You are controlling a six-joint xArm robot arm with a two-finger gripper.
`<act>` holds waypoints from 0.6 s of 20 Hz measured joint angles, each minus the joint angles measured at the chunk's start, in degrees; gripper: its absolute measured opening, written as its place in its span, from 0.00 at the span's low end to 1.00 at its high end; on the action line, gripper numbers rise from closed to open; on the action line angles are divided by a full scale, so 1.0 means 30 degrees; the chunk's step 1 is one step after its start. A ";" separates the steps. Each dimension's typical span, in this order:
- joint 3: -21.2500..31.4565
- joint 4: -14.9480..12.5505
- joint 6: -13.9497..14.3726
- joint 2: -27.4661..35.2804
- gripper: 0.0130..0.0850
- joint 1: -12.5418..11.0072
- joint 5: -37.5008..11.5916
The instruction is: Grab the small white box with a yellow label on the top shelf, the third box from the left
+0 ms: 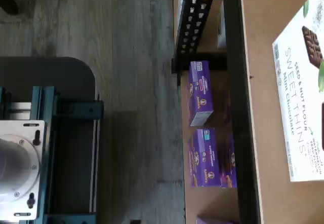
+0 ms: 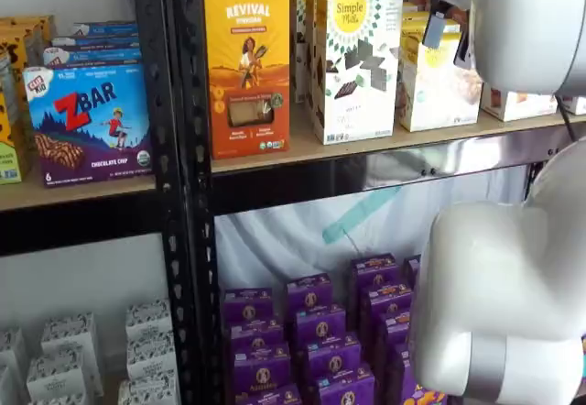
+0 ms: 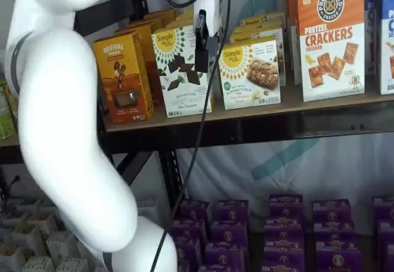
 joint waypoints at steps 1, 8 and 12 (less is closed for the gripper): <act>-0.0199 -0.0106 0.0017 0.0147 1.00 0.0043 0.0292; -0.0208 -0.0180 -0.0140 0.0156 1.00 -0.0107 0.0206; 0.0385 0.1032 -0.0451 -0.0089 1.00 -0.0750 -0.1204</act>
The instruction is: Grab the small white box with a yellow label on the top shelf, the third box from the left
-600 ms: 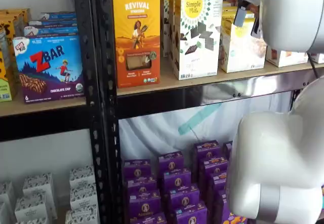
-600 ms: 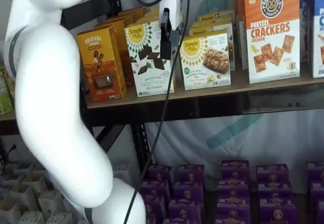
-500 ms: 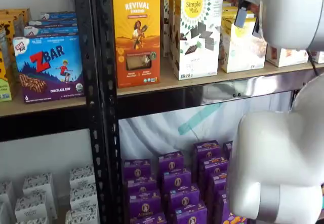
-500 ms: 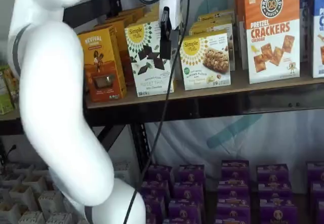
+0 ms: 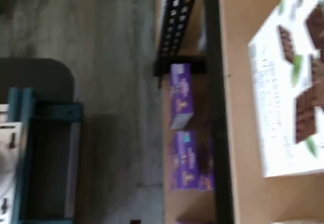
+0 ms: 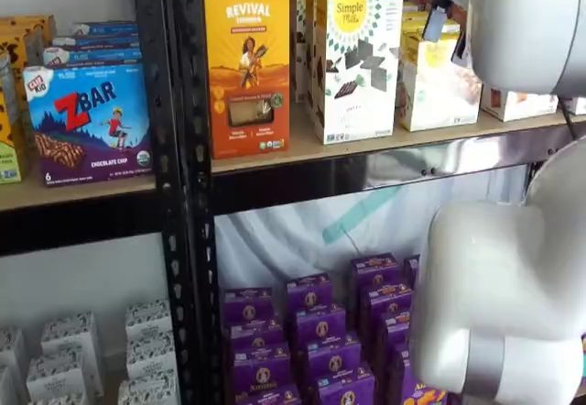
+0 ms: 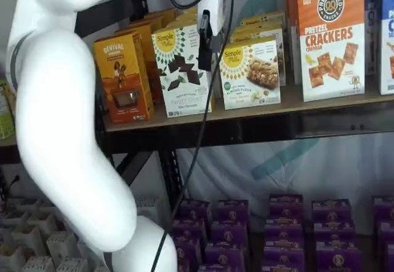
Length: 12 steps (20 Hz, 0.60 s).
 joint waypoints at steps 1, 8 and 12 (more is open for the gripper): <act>0.0069 0.0493 -0.0071 0.0036 1.00 -0.0209 -0.0297; 0.0123 0.1759 -0.0239 0.0726 1.00 -0.0434 -0.2369; -0.0008 0.1651 -0.0357 0.1283 1.00 -0.0240 -0.3549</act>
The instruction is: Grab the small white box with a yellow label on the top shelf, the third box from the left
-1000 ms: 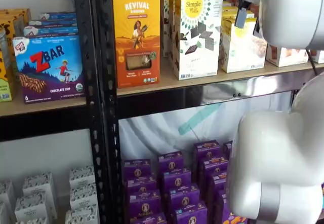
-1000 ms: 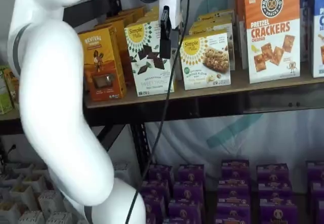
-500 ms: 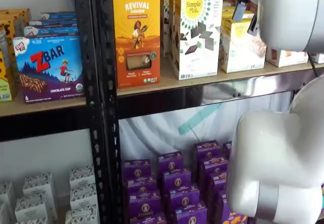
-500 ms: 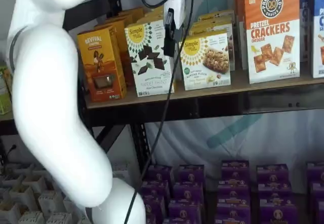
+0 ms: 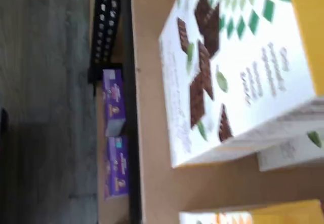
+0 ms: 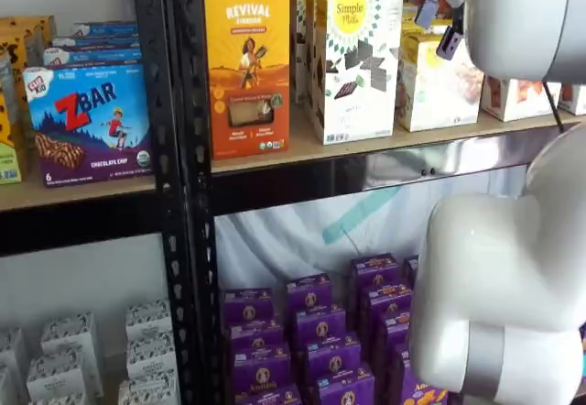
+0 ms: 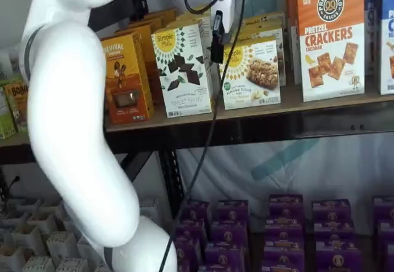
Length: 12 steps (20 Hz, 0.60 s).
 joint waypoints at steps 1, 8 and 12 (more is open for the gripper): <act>-0.0041 -0.0135 -0.0030 0.0161 1.00 0.0081 -0.0255; -0.0281 -0.1344 -0.0052 0.1166 1.00 0.0715 -0.1275; -0.0921 -0.0988 0.0039 0.1832 1.00 0.0683 -0.0981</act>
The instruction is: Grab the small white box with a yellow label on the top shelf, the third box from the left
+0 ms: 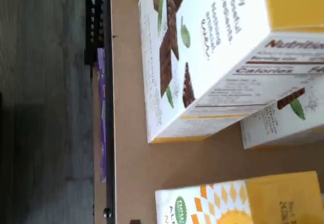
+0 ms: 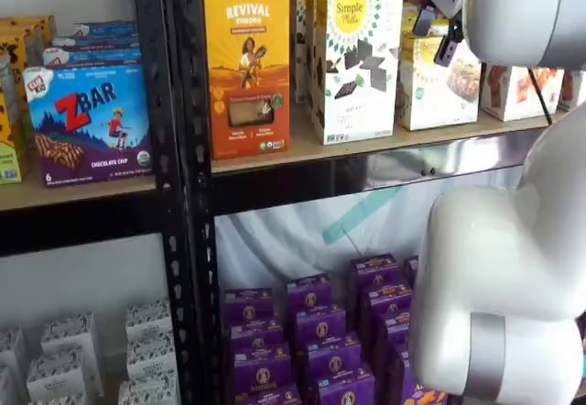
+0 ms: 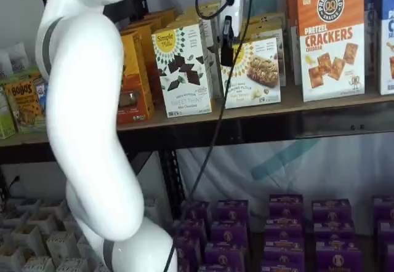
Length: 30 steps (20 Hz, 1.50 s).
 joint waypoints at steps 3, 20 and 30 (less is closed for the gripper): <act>-0.0444 0.0489 0.0043 0.0276 1.00 -0.0138 0.0065; -0.2330 -0.2844 0.0474 0.1827 1.00 0.0949 0.1161; -0.0882 -0.4252 0.0563 0.1183 1.00 0.1420 0.0327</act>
